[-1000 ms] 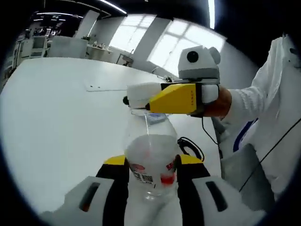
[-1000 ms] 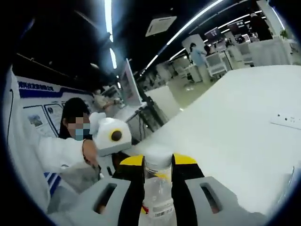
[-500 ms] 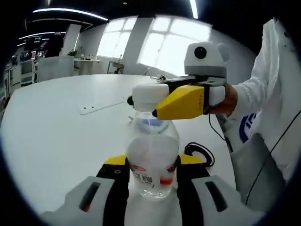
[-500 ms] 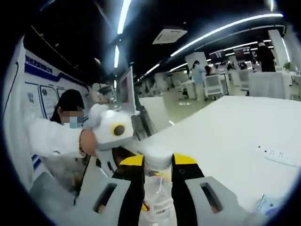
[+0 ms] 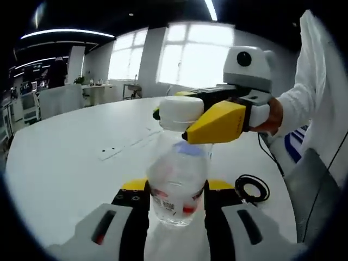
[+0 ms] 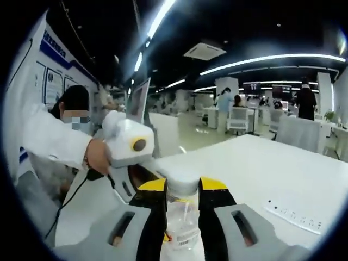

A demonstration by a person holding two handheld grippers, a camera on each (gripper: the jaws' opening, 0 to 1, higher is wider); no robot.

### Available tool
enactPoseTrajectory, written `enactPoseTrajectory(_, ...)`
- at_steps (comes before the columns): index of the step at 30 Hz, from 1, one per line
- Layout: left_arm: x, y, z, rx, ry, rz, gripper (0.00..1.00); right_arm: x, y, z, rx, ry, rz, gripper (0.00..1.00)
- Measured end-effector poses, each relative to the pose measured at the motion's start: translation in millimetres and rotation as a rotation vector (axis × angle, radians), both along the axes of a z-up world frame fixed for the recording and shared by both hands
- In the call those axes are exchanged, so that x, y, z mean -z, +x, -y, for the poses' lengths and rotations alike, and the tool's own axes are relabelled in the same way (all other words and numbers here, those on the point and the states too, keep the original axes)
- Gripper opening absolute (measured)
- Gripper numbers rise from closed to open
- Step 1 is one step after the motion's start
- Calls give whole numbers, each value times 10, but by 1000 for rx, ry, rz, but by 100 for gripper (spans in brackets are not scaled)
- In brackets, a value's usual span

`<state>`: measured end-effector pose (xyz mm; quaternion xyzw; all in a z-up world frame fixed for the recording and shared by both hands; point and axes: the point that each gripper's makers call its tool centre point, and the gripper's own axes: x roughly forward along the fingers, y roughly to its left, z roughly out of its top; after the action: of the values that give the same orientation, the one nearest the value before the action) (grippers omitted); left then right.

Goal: Arrange the tabletop items into an orderly group along one side of the table until the central work area is clear of visible clutter.

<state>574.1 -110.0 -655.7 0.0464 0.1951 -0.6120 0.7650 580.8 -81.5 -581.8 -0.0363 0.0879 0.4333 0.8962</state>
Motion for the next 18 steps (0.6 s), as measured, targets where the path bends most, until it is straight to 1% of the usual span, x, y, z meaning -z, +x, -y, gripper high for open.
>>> enactPoseTrajectory(3,1,69,10,-10,-2,13,38,-3,63,4,-2,-31,30,19)
enactPoseTrajectory(6,11,113,18,-17,-7,20,38,10,83,5,-12,-52,53,19)
enactPoseTrajectory(9,42,139,24,-20,0,31,38,43,97,9,-18,-74,58,19)
enactPoseTrajectory(13,55,161,26,-21,2,39,38,60,105,27,-22,-83,69,19)
enactPoseTrajectory(18,106,170,39,-18,13,45,38,121,106,41,-28,-108,67,19)
